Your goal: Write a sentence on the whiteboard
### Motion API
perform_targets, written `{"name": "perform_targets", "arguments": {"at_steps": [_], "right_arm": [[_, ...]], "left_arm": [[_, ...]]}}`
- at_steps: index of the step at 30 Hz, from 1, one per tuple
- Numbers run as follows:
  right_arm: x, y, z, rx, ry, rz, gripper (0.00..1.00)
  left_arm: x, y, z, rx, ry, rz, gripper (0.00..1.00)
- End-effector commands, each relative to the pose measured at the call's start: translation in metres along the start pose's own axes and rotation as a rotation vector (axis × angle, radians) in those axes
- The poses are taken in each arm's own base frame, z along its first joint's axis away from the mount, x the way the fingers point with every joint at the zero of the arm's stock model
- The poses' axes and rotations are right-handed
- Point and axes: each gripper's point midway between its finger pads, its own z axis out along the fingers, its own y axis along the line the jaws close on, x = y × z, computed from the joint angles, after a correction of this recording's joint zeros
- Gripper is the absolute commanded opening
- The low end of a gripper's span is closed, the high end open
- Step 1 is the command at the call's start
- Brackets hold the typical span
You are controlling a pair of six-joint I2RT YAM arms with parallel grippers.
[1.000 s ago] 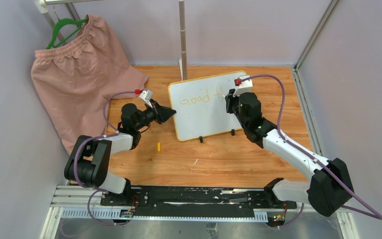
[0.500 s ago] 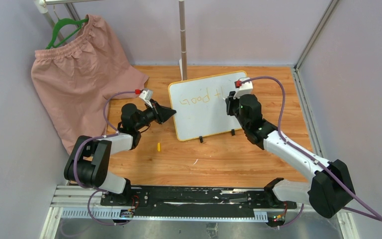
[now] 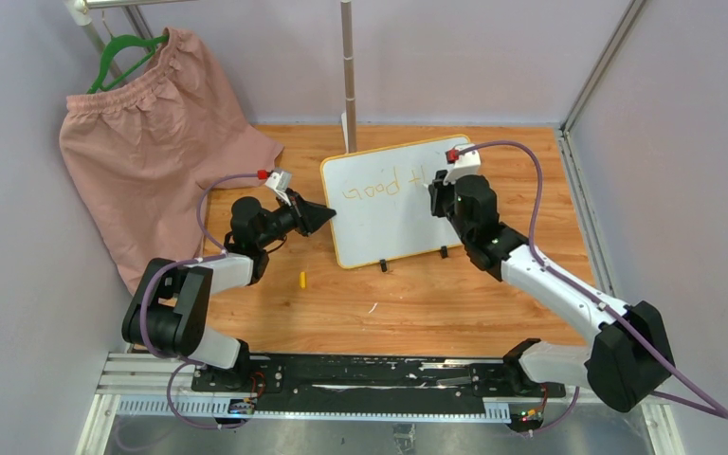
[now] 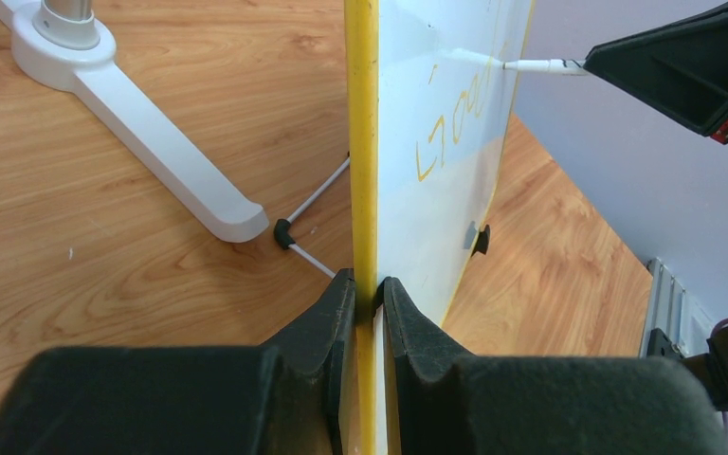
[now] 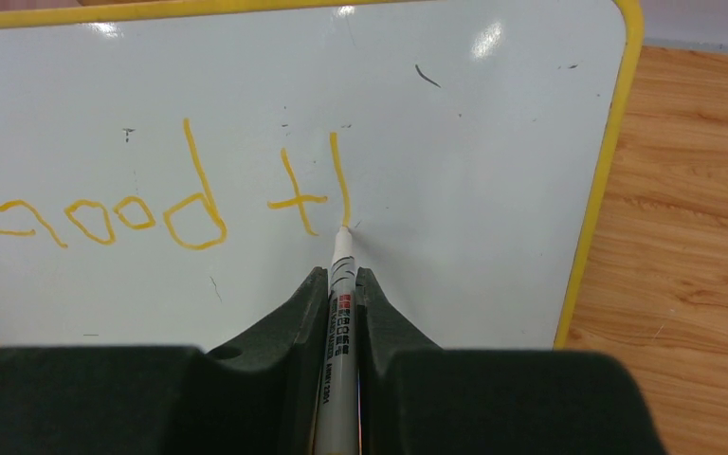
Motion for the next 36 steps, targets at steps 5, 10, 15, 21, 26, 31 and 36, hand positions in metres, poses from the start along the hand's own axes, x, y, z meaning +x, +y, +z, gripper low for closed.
{"name": "perform_targets", "arguments": {"at_steps": [5,10,15,21,26,31,36], "right_arm": [[-0.031,-0.004,0.008,0.027,-0.057,-0.005,0.00],[-0.036,-0.008,0.009,0.045,-0.063,-0.011,0.00],[-0.039,-0.018,0.007,0.074,-0.070,-0.008,0.00],[-0.039,-0.022,0.005,0.082,-0.070,-0.007,0.00],[-0.031,-0.021,0.004,0.072,-0.056,-0.002,0.00],[-0.019,-0.021,0.000,0.061,-0.033,0.008,0.00],[-0.010,-0.021,-0.004,0.056,-0.019,0.008,0.00]], "left_arm": [[-0.010,-0.008,0.002,0.020,-0.018,0.044,0.01],[-0.010,-0.008,0.002,0.020,-0.018,0.044,0.01],[-0.010,-0.008,0.002,0.020,-0.017,0.046,0.00],[-0.009,-0.007,0.003,0.019,-0.016,0.044,0.00],[-0.009,-0.007,0.003,0.019,-0.017,0.045,0.00],[-0.010,-0.007,0.003,0.018,-0.018,0.044,0.00],[-0.009,-0.007,0.003,0.018,-0.018,0.044,0.00]]}}
